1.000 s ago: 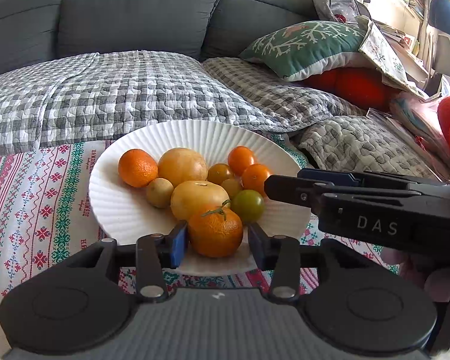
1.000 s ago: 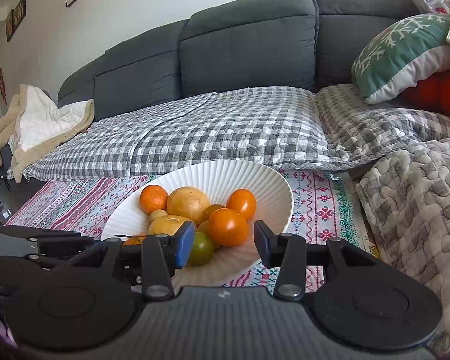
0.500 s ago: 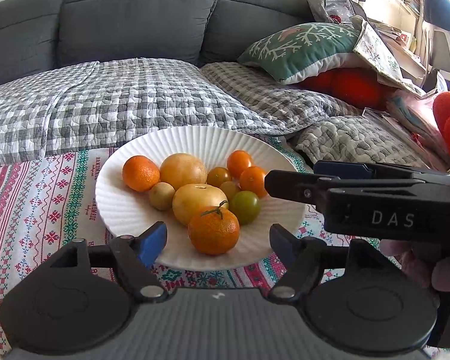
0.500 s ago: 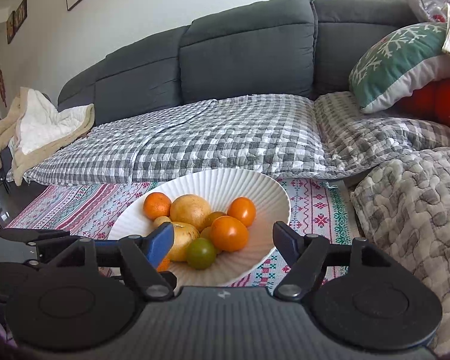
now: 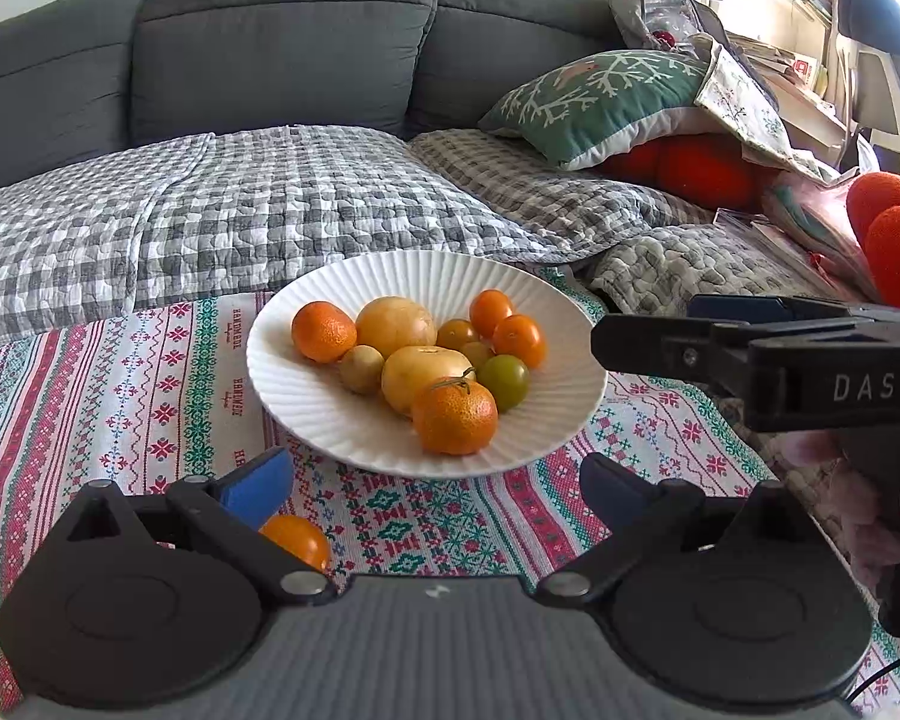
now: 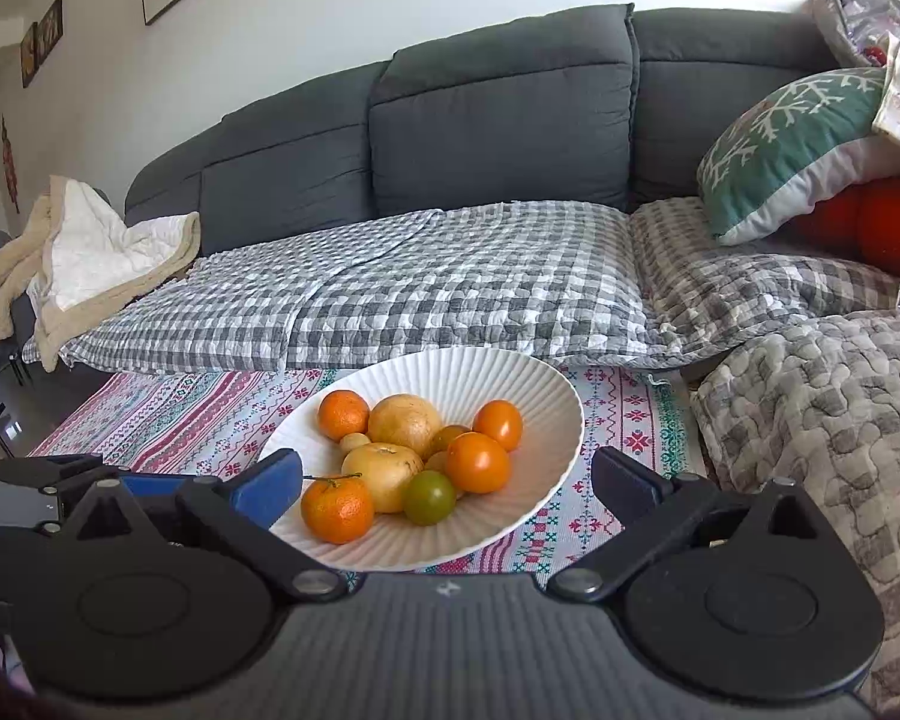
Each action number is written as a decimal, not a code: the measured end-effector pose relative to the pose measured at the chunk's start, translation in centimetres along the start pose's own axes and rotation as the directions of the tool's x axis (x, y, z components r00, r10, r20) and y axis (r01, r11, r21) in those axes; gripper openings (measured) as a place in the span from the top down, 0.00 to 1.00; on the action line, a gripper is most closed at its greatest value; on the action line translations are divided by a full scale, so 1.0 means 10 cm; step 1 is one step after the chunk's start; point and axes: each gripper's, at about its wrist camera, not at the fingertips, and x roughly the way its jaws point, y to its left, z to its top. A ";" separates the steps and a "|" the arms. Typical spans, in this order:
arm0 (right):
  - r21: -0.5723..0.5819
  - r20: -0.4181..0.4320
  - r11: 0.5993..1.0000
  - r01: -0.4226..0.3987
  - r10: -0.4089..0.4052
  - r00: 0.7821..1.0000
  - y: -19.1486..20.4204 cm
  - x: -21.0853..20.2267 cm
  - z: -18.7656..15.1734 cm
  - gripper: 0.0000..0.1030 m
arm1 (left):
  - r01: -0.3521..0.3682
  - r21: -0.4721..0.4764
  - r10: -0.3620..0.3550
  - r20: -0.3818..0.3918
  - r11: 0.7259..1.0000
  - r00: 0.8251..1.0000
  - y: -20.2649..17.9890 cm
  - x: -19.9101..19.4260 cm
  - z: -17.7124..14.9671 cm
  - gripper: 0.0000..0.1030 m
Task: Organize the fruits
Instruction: 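Open both tools over the plate and withdraw toward the loose fruits, then grasp a small brown fruit with the left tool while the right grasps another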
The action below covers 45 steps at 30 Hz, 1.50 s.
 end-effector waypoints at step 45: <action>-0.215 -0.215 0.949 -0.230 0.183 0.959 0.86 -0.32 -0.80 0.00 | -0.131 -0.001 0.130 -0.102 0.991 0.986 0.81 -0.41 -0.76 0.09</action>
